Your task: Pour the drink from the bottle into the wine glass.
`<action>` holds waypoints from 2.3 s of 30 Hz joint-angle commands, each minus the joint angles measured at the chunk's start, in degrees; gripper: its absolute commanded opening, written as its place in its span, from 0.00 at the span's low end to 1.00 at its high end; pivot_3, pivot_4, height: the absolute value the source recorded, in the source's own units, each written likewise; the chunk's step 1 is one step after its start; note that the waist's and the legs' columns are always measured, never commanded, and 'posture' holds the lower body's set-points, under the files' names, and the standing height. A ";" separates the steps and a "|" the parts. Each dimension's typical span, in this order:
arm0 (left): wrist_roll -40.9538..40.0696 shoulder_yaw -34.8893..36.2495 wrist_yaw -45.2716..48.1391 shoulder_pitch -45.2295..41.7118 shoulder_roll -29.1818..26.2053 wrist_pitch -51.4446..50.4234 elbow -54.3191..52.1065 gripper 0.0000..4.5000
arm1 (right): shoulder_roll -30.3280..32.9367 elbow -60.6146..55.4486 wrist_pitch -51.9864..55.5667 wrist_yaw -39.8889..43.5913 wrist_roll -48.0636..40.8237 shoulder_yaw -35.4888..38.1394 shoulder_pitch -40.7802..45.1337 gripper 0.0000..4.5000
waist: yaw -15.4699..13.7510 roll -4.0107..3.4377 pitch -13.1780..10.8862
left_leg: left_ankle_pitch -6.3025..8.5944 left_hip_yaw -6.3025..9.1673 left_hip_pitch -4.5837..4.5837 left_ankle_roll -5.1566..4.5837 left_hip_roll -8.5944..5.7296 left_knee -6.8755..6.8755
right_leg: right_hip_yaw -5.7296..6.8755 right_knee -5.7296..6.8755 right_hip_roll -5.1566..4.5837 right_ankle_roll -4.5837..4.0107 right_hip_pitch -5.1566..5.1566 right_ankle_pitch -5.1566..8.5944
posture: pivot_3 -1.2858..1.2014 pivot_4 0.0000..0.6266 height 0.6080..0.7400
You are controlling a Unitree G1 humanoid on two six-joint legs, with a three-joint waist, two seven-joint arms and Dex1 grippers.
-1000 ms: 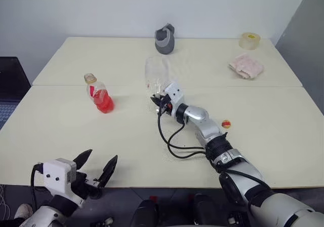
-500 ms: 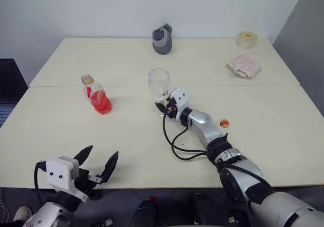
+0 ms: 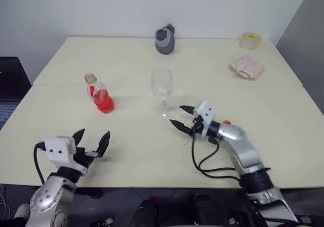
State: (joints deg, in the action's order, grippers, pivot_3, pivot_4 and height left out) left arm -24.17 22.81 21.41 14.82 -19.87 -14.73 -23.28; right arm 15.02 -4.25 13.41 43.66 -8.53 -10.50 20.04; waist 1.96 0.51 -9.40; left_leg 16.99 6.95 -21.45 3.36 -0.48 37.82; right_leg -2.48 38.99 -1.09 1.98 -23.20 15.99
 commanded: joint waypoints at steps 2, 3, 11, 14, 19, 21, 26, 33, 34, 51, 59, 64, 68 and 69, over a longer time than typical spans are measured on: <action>2.01 0.89 -2.53 -6.68 -1.95 0.52 4.84 1.00 | 3.67 -14.70 5.41 4.36 -6.94 -0.56 -2.93 0.79 | 0.07 0.01 0.01 | 0.00 0.00 0.01 0.00 0.00 -0.01 | 0.00 -0.01 0.01 0.00 0.00 0.00 | 0.52 0.24 1.00; 2.43 0.57 -2.72 -8.63 -2.47 0.49 6.39 1.00 | 4.33 -17.25 6.51 5.22 -8.73 -0.71 -3.59 0.79 | -0.02 0.01 0.00 | 0.00 0.01 0.02 0.00 0.00 -0.01 | 0.02 -0.01 0.01 0.00 0.00 0.00 | 0.52 0.24 1.00; 3.72 -1.51 -2.18 -19.17 -4.67 -1.29 15.27 1.00 | 4.60 -22.52 9.17 5.35 -14.47 -0.88 -3.25 0.79 | -0.12 0.09 0.03 | 0.00 0.09 -0.01 0.01 -0.03 0.01 | 0.11 -0.01 0.02 0.00 0.03 0.00 | 0.52 0.24 1.00; 4.51 -1.58 -2.48 -21.65 -5.39 -0.92 17.47 1.00 | 4.50 -22.04 8.87 4.43 -14.70 -0.61 -3.09 0.79 | -0.14 0.10 0.03 | -0.01 0.09 -0.02 0.02 -0.03 0.02 | 0.11 -0.01 0.01 0.00 0.02 0.00 | 0.52 0.24 1.00; 4.74 -2.10 -1.52 -25.30 -6.70 -1.38 21.06 1.00 | 4.27 -21.69 8.87 2.53 -14.70 -0.02 -2.86 0.79 | -0.13 0.10 0.03 | -0.01 0.11 -0.02 0.02 -0.01 0.01 | 0.11 -0.01 0.00 0.00 0.01 0.00 | 0.52 0.24 1.00; 4.89 -2.37 -1.15 -26.45 -7.07 -1.28 22.31 1.00 | 4.36 -21.65 8.76 2.19 -14.72 -0.08 -2.77 0.79 | -0.14 0.10 0.03 | -0.01 0.11 -0.02 0.03 -0.02 0.01 | 0.11 -0.01 0.00 0.00 0.01 0.00 | 0.52 0.24 1.00; 5.91 -3.03 -0.15 -31.74 -7.88 0.10 28.54 1.00 | 4.46 -22.24 9.52 1.20 -15.27 0.02 -2.37 0.79 | -0.15 0.10 0.03 | -0.02 0.13 -0.04 0.03 -0.03 0.03 | 0.15 -0.01 -0.01 0.00 0.00 0.00 | 0.52 0.24 1.00; 8.36 -6.06 2.91 -41.32 -7.94 5.25 42.70 1.00 | 4.94 -22.62 10.28 0.26 -15.77 0.07 -2.13 0.79 | -0.14 0.11 0.04 | -0.03 0.13 -0.05 0.06 -0.06 0.06 | 0.14 0.00 -0.02 0.01 0.00 0.00 | 0.52 0.24 1.00; 8.74 -6.33 3.07 -42.22 -7.85 6.19 44.45 1.00 | 5.02 -22.68 10.36 0.10 -15.86 0.11 -2.11 0.79 | -0.13 0.12 0.04 | -0.04 0.13 -0.05 0.07 -0.06 0.06 | 0.16 -0.01 -0.01 0.00 0.00 0.00 | 0.52 0.24 1.00; 10.16 -6.18 4.60 -46.77 -9.10 16.17 56.19 0.39 | 5.83 -23.62 10.03 -2.57 -16.12 0.07 -3.45 0.80 | -0.08 0.12 0.04 | -0.03 0.17 -0.10 0.06 -0.06 0.07 | 0.16 0.00 -0.03 0.00 -0.05 0.00 | 0.52 0.24 1.00; 11.22 -8.91 6.76 -46.55 -10.19 13.89 50.51 0.20 | 5.45 -21.51 9.42 -3.12 -15.28 0.35 -1.85 0.80 | -0.07 0.13 0.04 | -0.03 0.18 -0.13 0.06 -0.06 0.08 | 0.18 0.01 -0.03 0.01 -0.06 0.00 | 0.52 0.24 1.00; 13.34 -13.37 11.00 -52.78 -12.28 13.15 47.26 0.20 | 5.53 -19.67 12.13 -5.75 -15.42 1.99 0.98 0.80 | -0.23 0.18 0.01 | -0.04 0.27 -0.26 0.07 -0.09 0.15 | 0.27 0.00 -0.02 0.01 -0.10 -0.01 | 0.52 0.24 1.00; 16.91 -17.99 15.66 -61.61 -13.57 15.54 52.48 0.20 | 4.35 -16.84 14.57 -8.22 -16.85 4.31 5.98 0.80 | -0.16 0.20 0.00 | -0.14 0.33 -0.30 0.24 -0.48 0.16 | 0.31 0.00 -0.04 0.01 -0.11 -0.01 | 0.52 0.24 1.00; 18.00 -19.24 16.80 -63.82 -13.74 16.37 54.46 0.20 | 4.08 -16.09 14.86 -8.64 -16.75 4.67 7.13 0.80 | -0.15 0.20 0.00 | -0.14 0.34 -0.31 0.24 -0.50 0.16 | 0.31 0.01 -0.04 0.01 -0.13 -0.01 | 0.52 0.24 1.00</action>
State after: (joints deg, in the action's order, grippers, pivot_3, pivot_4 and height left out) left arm -7.75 4.87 36.22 -46.01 -32.54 -0.92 30.30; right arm 19.55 -19.85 27.94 35.94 -24.14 -7.68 25.16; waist 1.80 0.71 -9.41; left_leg 16.85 7.30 -21.75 3.59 -1.06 37.96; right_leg -2.17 39.01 -1.16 1.99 -23.33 15.98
